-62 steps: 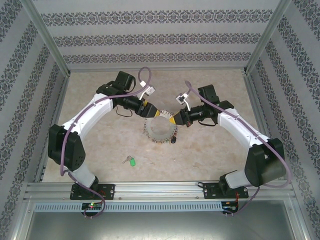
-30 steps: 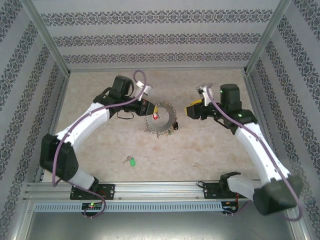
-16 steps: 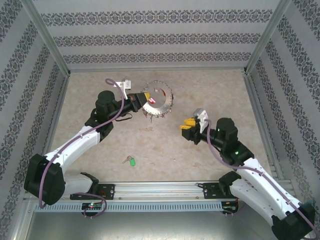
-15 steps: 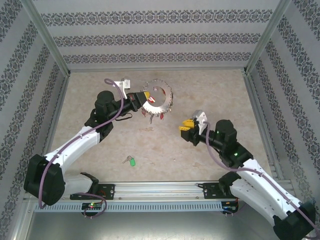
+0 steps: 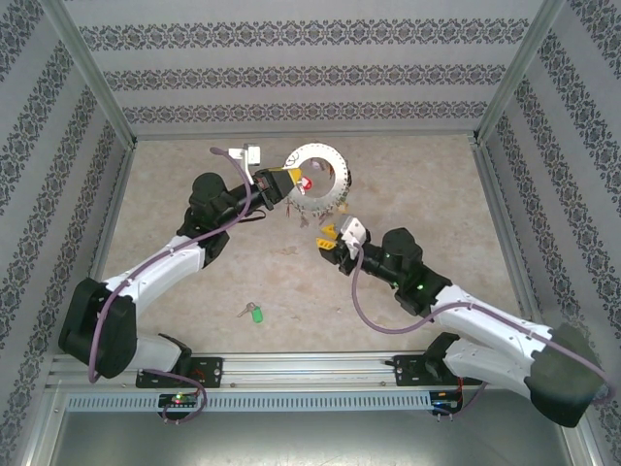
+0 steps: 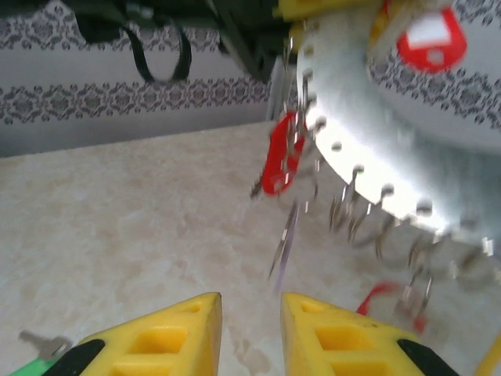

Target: Put the keys on the keyring

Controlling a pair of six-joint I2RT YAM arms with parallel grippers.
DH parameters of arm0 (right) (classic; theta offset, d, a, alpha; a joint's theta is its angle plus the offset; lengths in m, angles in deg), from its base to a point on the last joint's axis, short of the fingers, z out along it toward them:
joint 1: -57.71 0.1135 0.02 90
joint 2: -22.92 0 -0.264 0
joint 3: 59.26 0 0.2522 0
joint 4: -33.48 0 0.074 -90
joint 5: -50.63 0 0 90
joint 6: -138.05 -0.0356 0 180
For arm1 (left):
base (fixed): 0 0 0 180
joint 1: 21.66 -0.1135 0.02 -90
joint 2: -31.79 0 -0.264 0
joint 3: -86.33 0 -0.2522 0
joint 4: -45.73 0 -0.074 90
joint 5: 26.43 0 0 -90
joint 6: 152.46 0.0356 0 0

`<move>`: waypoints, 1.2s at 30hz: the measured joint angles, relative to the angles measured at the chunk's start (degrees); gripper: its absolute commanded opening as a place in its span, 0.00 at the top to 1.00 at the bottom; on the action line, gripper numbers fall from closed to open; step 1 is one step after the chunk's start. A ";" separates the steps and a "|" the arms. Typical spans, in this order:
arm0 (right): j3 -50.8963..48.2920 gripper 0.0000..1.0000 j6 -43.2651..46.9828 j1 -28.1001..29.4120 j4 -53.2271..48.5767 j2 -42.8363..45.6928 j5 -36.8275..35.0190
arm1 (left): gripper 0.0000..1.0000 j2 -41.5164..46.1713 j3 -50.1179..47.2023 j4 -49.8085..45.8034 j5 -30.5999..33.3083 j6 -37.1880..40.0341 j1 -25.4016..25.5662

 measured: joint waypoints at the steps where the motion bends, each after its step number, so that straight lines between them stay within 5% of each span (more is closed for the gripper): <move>1: 0.17 0.70 0.20 0.17 1.36 -0.81 -0.48 | 0.95 -0.42 0.09 0.24 -0.33 0.00 0.00; 11: 0.61 0.73 0.48 0.35 7.72 -7.02 -4.70 | 0.96 -0.87 1.64 1.57 -2.32 0.07 0.00; 36: -2.19 0.71 0.46 0.33 12.50 -4.02 -9.99 | 0.96 -0.87 1.64 4.02 -5.57 1.62 0.02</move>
